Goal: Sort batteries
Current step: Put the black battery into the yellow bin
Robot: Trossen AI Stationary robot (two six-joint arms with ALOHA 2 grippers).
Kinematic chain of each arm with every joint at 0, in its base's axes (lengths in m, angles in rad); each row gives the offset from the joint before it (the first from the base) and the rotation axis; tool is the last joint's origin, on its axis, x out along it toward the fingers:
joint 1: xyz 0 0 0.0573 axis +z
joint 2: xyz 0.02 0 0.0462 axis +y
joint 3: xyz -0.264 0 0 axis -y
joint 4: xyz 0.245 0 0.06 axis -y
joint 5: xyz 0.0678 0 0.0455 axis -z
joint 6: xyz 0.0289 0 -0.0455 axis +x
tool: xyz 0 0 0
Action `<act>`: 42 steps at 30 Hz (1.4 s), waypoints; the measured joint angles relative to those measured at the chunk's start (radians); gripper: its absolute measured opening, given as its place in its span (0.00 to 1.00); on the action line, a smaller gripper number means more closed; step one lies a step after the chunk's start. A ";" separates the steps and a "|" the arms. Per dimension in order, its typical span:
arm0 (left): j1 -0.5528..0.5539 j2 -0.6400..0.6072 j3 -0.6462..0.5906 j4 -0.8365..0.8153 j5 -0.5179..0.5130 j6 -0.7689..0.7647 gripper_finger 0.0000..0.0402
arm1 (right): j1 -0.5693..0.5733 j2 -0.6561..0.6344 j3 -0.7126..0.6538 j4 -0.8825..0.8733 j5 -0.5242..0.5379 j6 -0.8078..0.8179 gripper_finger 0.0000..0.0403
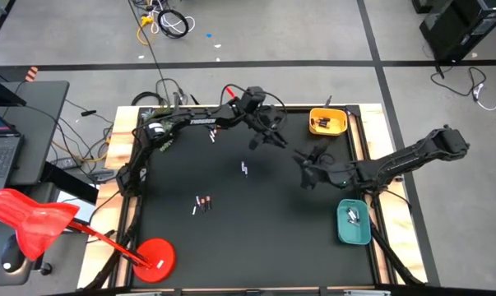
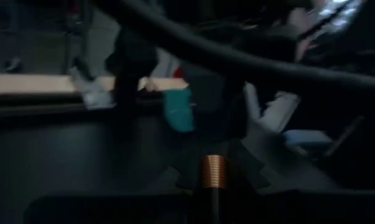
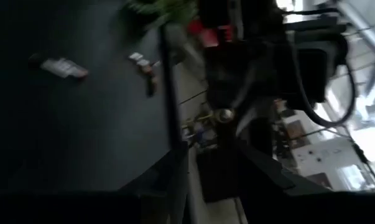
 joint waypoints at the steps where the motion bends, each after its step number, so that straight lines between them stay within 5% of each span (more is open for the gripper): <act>1: -0.002 -0.001 0.000 0.010 0.022 -0.004 0.11 | -0.001 0.000 0.000 0.046 0.002 -0.018 0.33; 6: -0.019 0.000 0.000 0.026 0.048 -0.043 0.11 | -0.008 0.000 0.001 0.167 -0.029 -0.092 0.37; 20: -0.037 0.000 0.000 0.109 -0.100 -0.183 0.11 | -0.086 0.103 0.007 0.250 -0.077 -0.097 0.55; 42: -0.055 0.000 0.000 0.115 -0.076 -0.221 0.11 | -0.163 0.137 0.008 0.307 -0.190 -0.112 0.21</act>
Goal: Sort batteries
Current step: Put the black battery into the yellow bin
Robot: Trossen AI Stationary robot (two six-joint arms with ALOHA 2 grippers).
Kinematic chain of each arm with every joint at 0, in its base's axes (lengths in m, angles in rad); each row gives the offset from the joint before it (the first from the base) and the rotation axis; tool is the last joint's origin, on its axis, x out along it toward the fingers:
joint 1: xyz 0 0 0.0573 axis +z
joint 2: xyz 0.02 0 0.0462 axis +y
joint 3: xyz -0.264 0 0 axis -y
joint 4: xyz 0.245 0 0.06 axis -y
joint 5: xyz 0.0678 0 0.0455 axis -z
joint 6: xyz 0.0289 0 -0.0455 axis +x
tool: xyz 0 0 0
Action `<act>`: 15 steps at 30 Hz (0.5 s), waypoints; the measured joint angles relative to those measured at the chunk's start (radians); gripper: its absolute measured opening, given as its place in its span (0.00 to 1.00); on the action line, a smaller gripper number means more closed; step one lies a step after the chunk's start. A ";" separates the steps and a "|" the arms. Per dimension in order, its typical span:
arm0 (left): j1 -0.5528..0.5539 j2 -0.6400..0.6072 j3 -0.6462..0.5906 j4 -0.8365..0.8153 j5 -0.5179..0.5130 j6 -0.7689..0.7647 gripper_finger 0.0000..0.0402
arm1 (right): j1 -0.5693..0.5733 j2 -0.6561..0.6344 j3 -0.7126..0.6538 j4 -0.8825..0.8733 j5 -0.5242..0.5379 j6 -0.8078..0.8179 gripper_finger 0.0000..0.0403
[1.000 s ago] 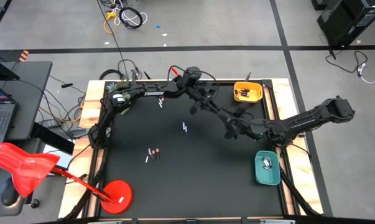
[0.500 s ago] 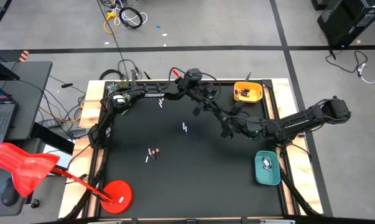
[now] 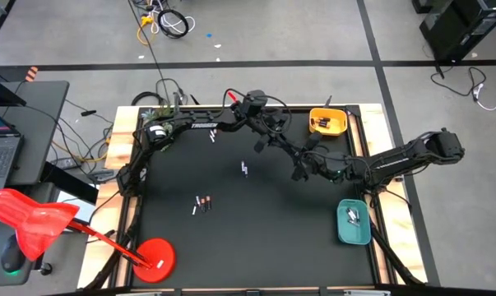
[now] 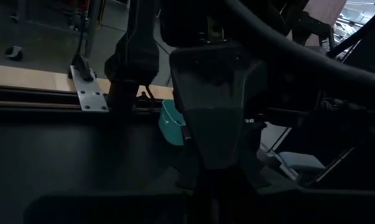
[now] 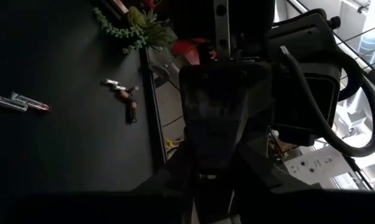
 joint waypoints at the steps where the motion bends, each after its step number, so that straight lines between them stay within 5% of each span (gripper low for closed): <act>1: 0.000 0.000 0.000 0.000 -0.001 0.000 0.11 | -0.002 0.000 0.000 0.000 -0.001 0.000 0.21; 7: 0.000 0.000 0.000 -0.007 -0.035 -0.001 0.15 | -0.014 0.000 -0.001 -0.006 0.000 0.020 0.20; 15: 0.000 0.001 0.000 -0.014 -0.085 0.045 0.57 | -0.016 0.000 -0.001 -0.041 -0.005 0.070 0.14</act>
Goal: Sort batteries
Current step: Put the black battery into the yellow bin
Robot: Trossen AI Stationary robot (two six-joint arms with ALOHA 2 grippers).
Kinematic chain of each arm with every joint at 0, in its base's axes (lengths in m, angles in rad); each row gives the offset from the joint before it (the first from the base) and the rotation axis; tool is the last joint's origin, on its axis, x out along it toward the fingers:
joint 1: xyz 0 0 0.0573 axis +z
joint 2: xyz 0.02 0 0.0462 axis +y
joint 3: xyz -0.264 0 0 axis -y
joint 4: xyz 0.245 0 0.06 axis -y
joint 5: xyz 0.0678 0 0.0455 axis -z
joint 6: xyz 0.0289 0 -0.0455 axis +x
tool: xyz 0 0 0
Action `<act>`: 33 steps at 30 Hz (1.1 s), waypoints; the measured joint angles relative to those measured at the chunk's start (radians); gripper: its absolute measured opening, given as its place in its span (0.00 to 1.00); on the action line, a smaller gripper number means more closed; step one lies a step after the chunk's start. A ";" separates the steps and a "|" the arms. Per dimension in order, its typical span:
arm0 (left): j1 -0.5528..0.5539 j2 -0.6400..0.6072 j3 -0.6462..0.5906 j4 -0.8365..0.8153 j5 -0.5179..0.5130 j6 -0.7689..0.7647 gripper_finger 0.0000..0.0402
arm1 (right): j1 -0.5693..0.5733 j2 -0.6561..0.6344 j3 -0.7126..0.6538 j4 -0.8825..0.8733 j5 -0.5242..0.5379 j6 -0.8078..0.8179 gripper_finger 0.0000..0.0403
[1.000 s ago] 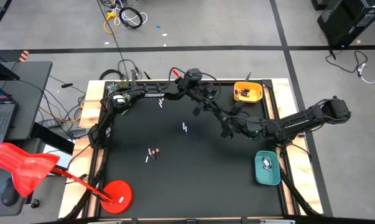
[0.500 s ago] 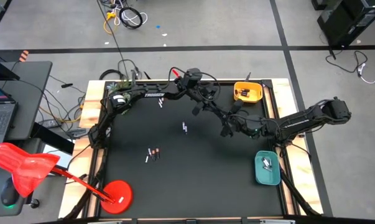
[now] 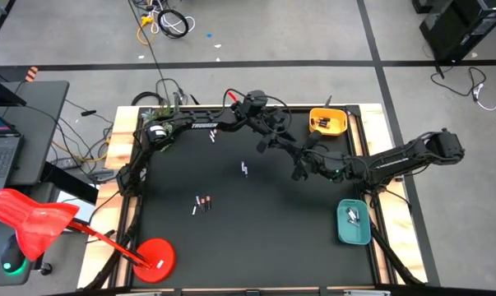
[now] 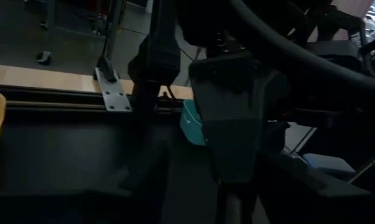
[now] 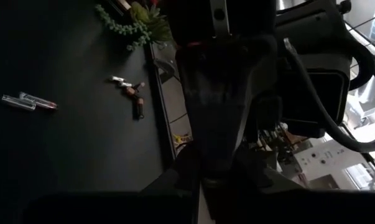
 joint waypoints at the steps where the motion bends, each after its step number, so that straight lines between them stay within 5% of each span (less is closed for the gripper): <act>1: 0.000 0.000 0.000 0.000 -0.004 0.000 0.59 | 0.000 0.000 0.000 -0.001 0.000 0.004 0.14; 22: 0.062 -0.005 0.002 -0.007 -0.027 0.025 0.64 | -0.027 -0.004 0.000 -0.141 0.095 0.221 0.14; 29: 0.105 -0.049 0.002 -0.166 -0.183 0.149 0.64 | -0.106 -0.046 0.005 -0.221 0.123 0.379 0.14; 33: 0.108 -0.085 0.001 -0.304 -0.332 0.315 0.64 | -0.224 -0.053 0.081 -0.449 0.121 0.610 0.14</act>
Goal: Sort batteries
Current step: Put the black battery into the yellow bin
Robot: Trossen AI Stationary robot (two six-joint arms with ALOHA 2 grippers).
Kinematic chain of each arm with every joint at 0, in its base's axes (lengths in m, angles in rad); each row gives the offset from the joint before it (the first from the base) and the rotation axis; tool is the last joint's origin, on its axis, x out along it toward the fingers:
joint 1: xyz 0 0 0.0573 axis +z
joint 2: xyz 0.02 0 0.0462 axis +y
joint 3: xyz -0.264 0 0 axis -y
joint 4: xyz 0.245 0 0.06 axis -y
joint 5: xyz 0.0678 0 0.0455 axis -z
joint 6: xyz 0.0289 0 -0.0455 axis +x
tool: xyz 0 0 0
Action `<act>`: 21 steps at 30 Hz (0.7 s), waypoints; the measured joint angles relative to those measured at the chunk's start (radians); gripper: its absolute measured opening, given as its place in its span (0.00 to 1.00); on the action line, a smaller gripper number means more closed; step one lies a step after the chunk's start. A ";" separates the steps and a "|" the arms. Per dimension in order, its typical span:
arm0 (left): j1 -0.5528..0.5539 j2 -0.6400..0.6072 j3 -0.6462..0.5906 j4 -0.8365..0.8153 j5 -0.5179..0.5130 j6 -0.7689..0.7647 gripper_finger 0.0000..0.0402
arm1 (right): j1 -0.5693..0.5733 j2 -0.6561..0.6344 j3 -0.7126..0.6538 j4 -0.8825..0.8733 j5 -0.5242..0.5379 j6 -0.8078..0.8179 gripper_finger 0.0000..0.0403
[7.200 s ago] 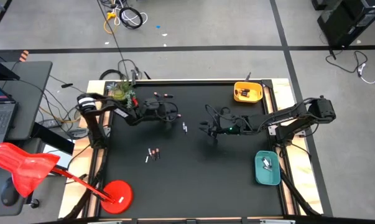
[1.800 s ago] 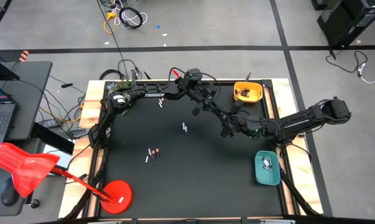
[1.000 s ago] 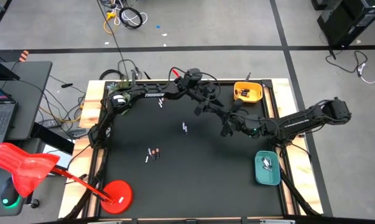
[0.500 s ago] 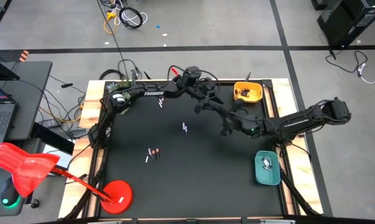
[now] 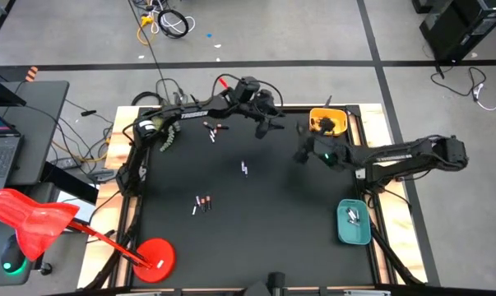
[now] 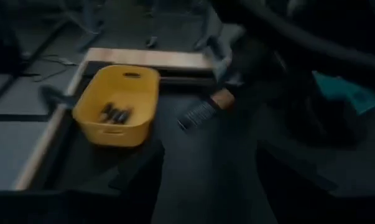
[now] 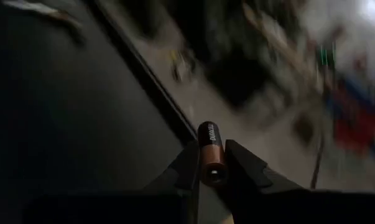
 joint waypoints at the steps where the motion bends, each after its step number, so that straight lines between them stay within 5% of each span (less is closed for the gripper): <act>1: 0.000 -0.007 0.000 -0.014 -0.032 0.028 0.64 | -0.040 0.001 0.030 -0.085 -0.009 0.075 0.14; 7: -0.009 -0.030 0.000 -0.118 -0.179 0.110 0.62 | -0.313 0.032 0.168 -0.464 -0.119 0.409 0.14; 12: -0.025 -0.031 0.000 -0.234 -0.255 0.172 0.58 | -0.477 0.063 0.172 -0.489 -0.281 0.429 0.14; 18: -0.025 -0.031 0.000 -0.297 -0.274 0.165 0.56 | -0.578 0.159 0.172 -0.479 -0.307 0.429 0.15; 21: -0.028 -0.031 0.000 -0.293 -0.348 0.154 0.55 | -0.593 0.203 0.172 -0.474 -0.314 0.422 0.29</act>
